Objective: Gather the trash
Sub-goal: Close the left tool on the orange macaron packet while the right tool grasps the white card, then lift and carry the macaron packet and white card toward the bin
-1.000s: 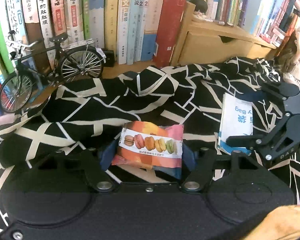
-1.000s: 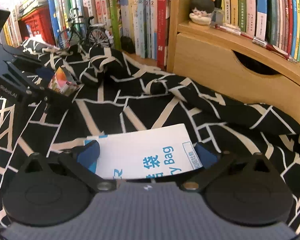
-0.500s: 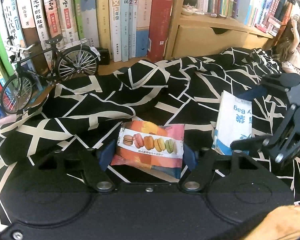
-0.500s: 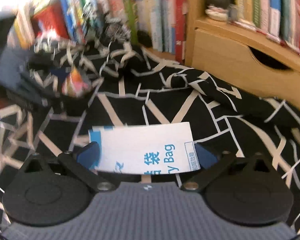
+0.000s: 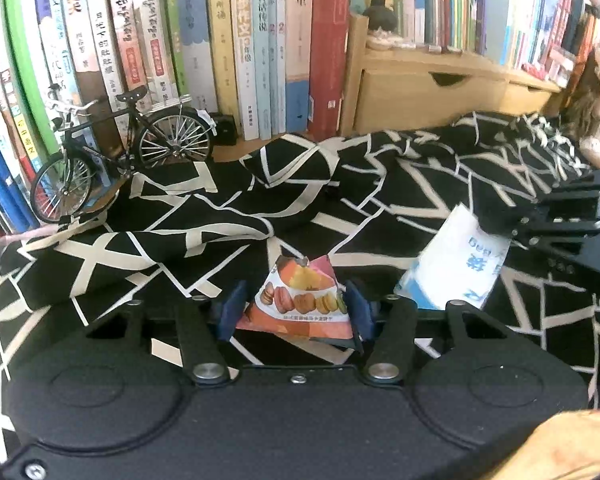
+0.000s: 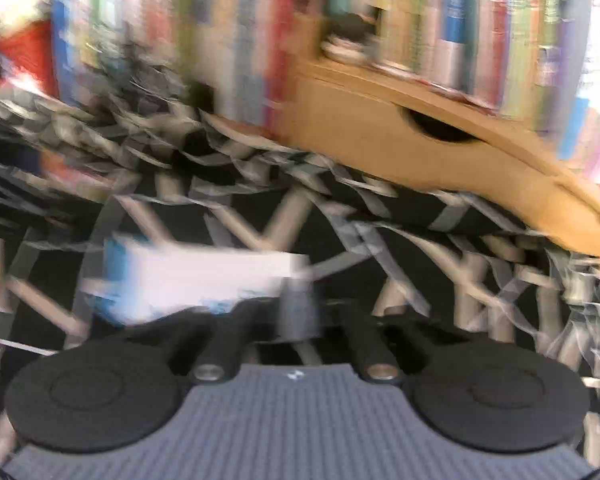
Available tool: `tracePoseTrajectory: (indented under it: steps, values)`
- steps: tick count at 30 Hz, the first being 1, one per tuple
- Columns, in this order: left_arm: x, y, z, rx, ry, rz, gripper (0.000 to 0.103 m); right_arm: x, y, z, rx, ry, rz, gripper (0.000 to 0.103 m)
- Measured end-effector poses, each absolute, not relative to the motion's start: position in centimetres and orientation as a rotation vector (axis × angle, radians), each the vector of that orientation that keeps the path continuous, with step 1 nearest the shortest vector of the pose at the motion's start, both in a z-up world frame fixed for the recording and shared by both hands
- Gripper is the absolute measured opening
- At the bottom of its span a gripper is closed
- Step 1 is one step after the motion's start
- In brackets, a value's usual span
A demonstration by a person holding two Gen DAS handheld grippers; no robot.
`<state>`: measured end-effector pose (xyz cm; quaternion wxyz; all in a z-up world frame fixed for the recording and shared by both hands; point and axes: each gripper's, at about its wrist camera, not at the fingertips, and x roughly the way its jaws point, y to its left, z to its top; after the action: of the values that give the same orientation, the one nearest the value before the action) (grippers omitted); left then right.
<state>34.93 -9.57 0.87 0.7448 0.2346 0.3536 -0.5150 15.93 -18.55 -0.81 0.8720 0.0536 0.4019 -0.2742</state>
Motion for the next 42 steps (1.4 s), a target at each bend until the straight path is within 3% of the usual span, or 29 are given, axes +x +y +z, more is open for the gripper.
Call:
tracePoseTrajectory:
  steps: [6, 7, 8, 9, 10, 11, 16, 21, 24, 28, 30, 31, 33, 34, 42]
  values:
    - [34.5, -9.2, 1.2, 0.495, 0.78, -1.112, 0.052, 14.8, -19.5, 0.0, 0.212, 0.826, -0.542, 0.003]
    - [34.6, -9.1, 1.3, 0.482, 0.783, -1.111, 0.053, 14.4, -19.6, 0.3, 0.256, 0.821, -0.548, 0.011]
    - [34.6, -9.0, 1.5, 0.467, 0.786, -1.108, 0.053, 14.0, -19.9, 0.6, 0.327, 0.818, -0.563, 0.033]
    - [34.7, -8.8, 1.6, 0.453, 0.786, -1.104, 0.053, 13.4, -20.1, 0.8, 0.401, 0.81, -0.572, 0.046]
    - [34.7, -8.6, 1.8, 0.443, 0.782, -1.102, 0.052, 12.5, -20.2, 1.1, 0.502, 0.789, -0.578, 0.077]
    - [34.7, -8.5, 1.9, 0.438, 0.772, -1.1, 0.052, 11.6, -20.4, 1.5, 0.59, 0.756, -0.573, 0.091]
    - [34.0, -8.0, 2.0, 0.462, 0.741, -1.109, 0.05, 9.7, -19.8, 1.1, 0.908, 0.711, -0.528, 0.092]
    - [33.3, -7.4, 1.9, 0.44, 0.761, -1.11, 0.051, 10.2, -19.8, 0.1, 0.974, 0.659, -0.578, 0.092]
    - [32.9, -7.3, 1.8, 0.441, 0.771, -1.118, 0.051, 12.1, -20.8, -0.1, 0.991, 0.667, -0.556, 0.103]
    - [32.2, -7.3, 1.8, 0.474, 0.758, -1.138, 0.052, 14.3, -21.9, -0.2, 0.931, 0.669, -0.555, 0.103]
    - [32.0, -7.2, 1.9, 0.478, 0.755, -1.141, 0.052, 15.0, -22.2, -0.2, 0.886, 0.669, -0.561, 0.097]
    - [32.0, -7.1, 1.9, 0.479, 0.755, -1.14, 0.052, 15.4, -22.2, -0.1, 0.852, 0.674, -0.575, 0.087]
    - [32.0, -6.9, 2.1, 0.474, 0.755, -1.133, 0.053, 16.3, -21.9, 0.2, 0.743, 0.714, -0.611, 0.048]
    - [32.0, -6.8, 2.1, 0.468, 0.755, -1.129, 0.053, 16.6, -21.8, 0.2, 0.698, 0.74, -0.634, 0.009]
    - [32.8, -5.1, 3.3, 0.401, 0.737, -1.06, 0.052, 16.4, -19.7, 2.2, 0.518, 0.645, -0.604, 0.006]
